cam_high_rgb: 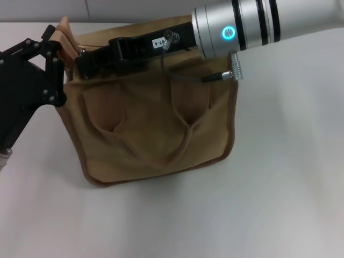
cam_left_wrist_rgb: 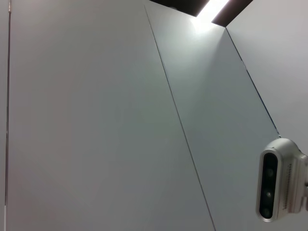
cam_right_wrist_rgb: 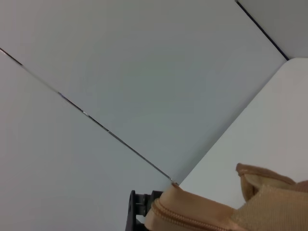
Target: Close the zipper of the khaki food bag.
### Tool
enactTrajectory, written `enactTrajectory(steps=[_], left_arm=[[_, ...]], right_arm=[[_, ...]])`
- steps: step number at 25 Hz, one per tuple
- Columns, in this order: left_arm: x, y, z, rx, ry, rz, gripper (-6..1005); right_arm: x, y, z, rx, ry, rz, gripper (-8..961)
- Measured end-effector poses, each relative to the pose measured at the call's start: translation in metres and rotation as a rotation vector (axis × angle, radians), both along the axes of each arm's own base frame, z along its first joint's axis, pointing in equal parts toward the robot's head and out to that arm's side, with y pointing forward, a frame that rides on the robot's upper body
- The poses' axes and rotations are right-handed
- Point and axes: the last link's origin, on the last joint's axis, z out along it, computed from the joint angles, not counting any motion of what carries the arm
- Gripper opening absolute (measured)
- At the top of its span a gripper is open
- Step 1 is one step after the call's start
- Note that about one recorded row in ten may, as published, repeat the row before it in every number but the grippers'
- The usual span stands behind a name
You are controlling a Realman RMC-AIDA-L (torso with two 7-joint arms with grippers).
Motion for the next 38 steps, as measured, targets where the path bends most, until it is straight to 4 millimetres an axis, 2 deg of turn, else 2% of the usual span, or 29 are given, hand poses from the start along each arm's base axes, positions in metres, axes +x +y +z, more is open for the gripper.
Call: enactTrajectory(steps=[4,29,34,38], left_arm=[[-0.001,-0.001,0.000,0.002,0.000,0.007,15],[-0.007,-0.003,0.004,0.015,-0.008,0.037,15],[-0.008,-0.003,0.004,0.016,-0.011,0.042,15],[-0.008,-0.003,0.004,0.011,-0.016,0.043,14]], right_arm=[[0.002,0.000,0.001,0.014,0.011,0.021,100],[0.021,-0.001,0.004,0.090,0.010,0.068,94],[0.023,-0.001,0.006,0.103,0.015,0.072,22],[0.022,-0.002,0.007,0.101,0.018,0.079,3]])
